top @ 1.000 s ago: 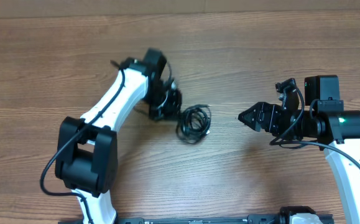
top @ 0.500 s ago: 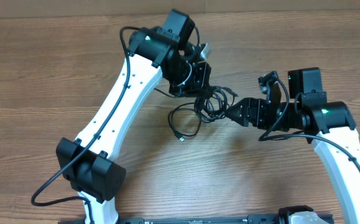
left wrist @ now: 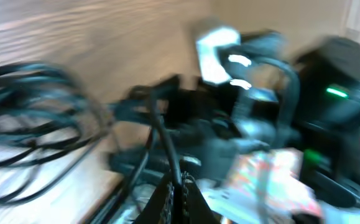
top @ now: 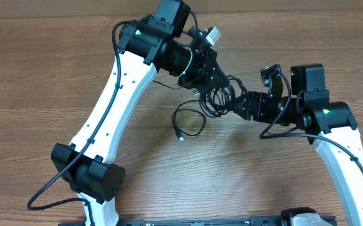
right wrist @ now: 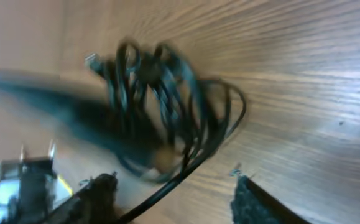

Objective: Untangle cables

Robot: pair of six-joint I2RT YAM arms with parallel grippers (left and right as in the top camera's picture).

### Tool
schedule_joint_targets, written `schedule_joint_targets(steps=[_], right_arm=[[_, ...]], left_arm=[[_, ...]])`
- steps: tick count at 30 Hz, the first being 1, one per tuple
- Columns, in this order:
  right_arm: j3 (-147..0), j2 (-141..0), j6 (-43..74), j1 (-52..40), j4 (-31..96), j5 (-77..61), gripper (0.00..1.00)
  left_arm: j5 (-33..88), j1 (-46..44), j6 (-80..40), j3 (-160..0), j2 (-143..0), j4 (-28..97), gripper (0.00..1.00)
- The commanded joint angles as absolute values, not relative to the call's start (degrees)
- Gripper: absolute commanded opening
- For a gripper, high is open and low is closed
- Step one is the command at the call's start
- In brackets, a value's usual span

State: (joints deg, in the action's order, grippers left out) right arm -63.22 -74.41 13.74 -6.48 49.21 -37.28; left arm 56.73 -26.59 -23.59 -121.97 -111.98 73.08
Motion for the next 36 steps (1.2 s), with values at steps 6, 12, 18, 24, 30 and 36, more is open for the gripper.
schedule_joint_targets(steps=[6, 12, 18, 24, 30, 36], right_arm=[[-64.90, -76.95, 17.23, -6.70, 48.25, -15.70, 0.43], [-65.67, -76.95, 25.71, -6.63, 52.90, 0.64, 0.20], [-70.22, -76.93, 24.80, -6.63, 56.82, -2.98, 0.22], [-72.97, -76.95, 17.19, -6.66, 56.73, -26.87, 0.50], [-72.71, -77.06, 8.43, -9.04, 56.93, -39.27, 0.58], [-72.71, -77.10, 7.38, -13.93, 54.06, -37.74, 0.73]], left_arm=[[80.58, -26.24, -21.39, -123.66, -110.43, 68.36, 0.04], [67.00, -22.48, -24.18, -123.66, -109.80, 72.75, 0.04], [35.07, -19.03, -29.87, -123.66, -107.94, 82.91, 0.04], [27.59, -18.65, -30.89, -123.66, -107.44, 85.60, 0.04], [44.12, -18.65, -30.68, -123.66, -107.44, 80.01, 0.04], [59.66, -19.81, -33.32, -123.94, -107.13, 71.26, 0.04]])
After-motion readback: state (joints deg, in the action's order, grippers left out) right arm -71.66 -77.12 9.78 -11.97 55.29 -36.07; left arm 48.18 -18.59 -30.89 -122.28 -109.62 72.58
